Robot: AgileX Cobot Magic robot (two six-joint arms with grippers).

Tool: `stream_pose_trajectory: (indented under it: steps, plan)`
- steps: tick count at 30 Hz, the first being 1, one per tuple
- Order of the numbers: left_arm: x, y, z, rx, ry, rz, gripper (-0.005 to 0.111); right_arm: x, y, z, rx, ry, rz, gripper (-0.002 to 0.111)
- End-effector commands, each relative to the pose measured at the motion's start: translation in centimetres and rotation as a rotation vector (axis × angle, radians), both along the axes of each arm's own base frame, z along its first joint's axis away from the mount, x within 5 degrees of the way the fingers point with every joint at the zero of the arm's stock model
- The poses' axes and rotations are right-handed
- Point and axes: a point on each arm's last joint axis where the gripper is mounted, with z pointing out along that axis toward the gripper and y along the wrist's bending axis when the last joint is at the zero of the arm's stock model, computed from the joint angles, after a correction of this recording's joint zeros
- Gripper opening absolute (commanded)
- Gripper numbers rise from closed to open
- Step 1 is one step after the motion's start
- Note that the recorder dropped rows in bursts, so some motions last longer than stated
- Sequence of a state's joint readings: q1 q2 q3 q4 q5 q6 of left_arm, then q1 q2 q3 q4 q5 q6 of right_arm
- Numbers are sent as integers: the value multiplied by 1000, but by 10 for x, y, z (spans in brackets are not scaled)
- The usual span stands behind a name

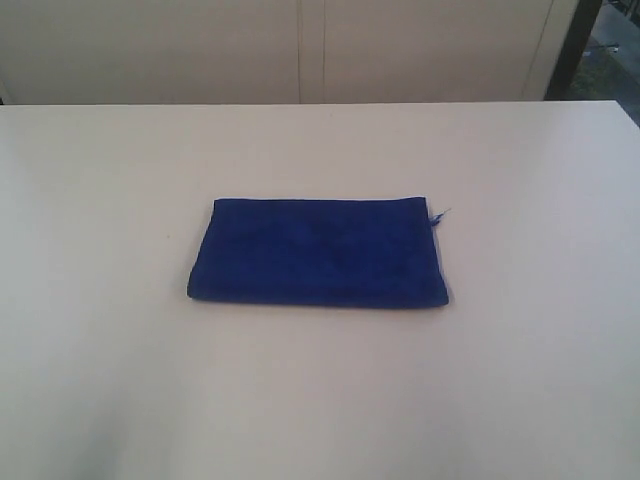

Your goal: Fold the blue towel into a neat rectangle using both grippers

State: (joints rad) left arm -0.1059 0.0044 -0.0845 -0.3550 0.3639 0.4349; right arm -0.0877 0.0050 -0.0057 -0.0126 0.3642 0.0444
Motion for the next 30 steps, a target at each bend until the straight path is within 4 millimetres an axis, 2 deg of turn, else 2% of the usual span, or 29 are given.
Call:
stream_pose_trajectory:
  steps: [1, 5, 8, 12, 16, 30]
  plan:
    - [1, 7, -5, -6, 40, 96, 0, 0, -1, 0, -6, -12, -7, 0]
    - [2, 17, -7, -70, 74, 241, 0, 0, -1, 0, -6, -12, -7, 0]
    - [3, 20, -7, -101, 80, 285, 0, 0, -1, 0, -6, -12, -7, 0]
    - [4, 20, -11, -106, 70, 286, 0, 0, -1, 0, -6, -12, -7, 0]
    - [5, 19, -26, -103, 94, 287, 0, 0, -1, 0, -6, -12, -7, 0]
    - [7, 15, -23, -51, 38, 212, 0, 0, -1, 0, -6, -12, -7, 0]
